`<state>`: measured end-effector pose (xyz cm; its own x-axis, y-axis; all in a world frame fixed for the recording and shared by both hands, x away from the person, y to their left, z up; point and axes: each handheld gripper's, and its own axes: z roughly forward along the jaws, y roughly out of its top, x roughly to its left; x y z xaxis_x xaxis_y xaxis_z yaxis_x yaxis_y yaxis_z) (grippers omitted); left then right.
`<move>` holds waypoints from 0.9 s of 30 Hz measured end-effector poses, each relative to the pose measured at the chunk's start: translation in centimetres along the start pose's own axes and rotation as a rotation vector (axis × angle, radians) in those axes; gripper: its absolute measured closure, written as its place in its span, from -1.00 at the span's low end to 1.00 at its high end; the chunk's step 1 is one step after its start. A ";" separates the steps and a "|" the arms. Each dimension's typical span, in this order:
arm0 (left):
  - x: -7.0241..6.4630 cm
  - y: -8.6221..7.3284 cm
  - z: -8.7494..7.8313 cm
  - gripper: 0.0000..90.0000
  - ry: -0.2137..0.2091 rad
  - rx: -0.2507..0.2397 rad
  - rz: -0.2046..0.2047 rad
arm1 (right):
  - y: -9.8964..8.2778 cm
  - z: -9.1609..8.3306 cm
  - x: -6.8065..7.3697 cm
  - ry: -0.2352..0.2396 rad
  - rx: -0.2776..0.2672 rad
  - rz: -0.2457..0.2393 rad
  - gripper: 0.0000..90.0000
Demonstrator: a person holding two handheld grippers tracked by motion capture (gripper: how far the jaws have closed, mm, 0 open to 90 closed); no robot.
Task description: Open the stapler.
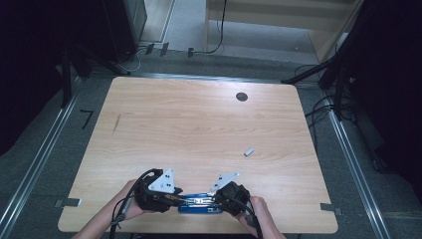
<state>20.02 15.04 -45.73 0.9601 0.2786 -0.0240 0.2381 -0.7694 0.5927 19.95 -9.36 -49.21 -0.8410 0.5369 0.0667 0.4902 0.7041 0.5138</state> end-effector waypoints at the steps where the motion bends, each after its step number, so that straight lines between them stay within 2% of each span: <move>1: 0.0 0.0 0.0 0.48 -0.004 -0.003 -0.001 | 0.0 0.0 0.0 0.000 0.000 0.000 1.00; 19: 0.1 -0.3 0.0 0.49 -0.011 -0.012 0.012 | 0.0 0.0 0.1 -0.003 0.006 0.003 1.00; 27: 0.4 -0.6 -0.1 0.49 -0.035 -0.014 0.003 | 0.0 0.0 0.1 -0.002 0.005 0.004 1.00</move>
<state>20.22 15.63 -46.01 0.9654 0.2559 -0.0497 0.2331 -0.7620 0.6042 19.89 -9.31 -49.17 -0.8383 0.5411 0.0669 0.4949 0.7039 0.5095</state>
